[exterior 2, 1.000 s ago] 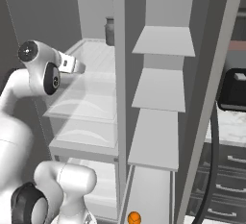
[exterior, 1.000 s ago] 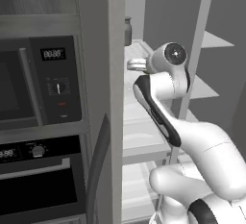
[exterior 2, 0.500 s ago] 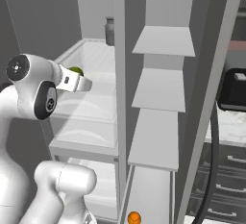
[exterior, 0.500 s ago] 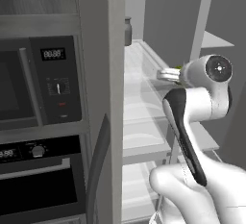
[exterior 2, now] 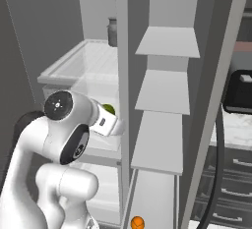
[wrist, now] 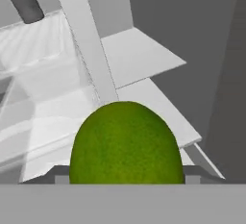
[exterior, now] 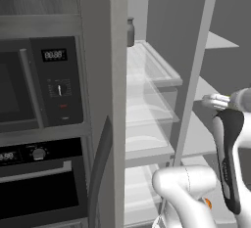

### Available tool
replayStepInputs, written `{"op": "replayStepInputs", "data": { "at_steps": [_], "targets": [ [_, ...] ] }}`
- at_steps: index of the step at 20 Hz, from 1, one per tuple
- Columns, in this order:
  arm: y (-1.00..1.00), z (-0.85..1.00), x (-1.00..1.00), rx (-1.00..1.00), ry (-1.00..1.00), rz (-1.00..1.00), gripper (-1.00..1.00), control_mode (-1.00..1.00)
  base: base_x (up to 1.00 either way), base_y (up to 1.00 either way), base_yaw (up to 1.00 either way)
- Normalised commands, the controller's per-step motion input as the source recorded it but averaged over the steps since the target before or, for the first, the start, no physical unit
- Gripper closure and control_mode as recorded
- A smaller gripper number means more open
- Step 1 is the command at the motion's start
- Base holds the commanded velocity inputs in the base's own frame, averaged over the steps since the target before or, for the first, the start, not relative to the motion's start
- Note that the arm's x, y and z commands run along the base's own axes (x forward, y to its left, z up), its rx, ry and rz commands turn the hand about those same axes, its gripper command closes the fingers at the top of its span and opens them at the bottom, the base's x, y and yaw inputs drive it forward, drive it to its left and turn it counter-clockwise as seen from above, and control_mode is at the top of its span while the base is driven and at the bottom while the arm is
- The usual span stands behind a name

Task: Take the lime and orange from the fridge shelf and place them in the freezer drawer to begin freezing them.

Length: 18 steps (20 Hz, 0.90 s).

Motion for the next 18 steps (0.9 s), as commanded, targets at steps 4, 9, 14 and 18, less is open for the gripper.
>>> {"op": "replayStepInputs", "data": {
  "at_steps": [4, 9, 14, 18],
  "targets": [
    [-0.99, -1.00, -0.05, 0.02, 0.29, -0.07, 1.00, -1.00, 0.00, 0.00, 0.00],
    [-0.83, -1.00, 0.01, 0.00, 0.37, -0.07, 1.00, -1.00, 0.00, 0.00, 0.00],
    [-0.49, -1.00, 0.16, 0.00, 0.28, -0.01, 1.00, -1.00, 0.00, 0.00, 0.00],
    [-0.20, -1.00, 0.27, 0.03, 0.15, 0.00, 1.00, -1.00, 0.00, 0.00, 0.00]
  ]
}}
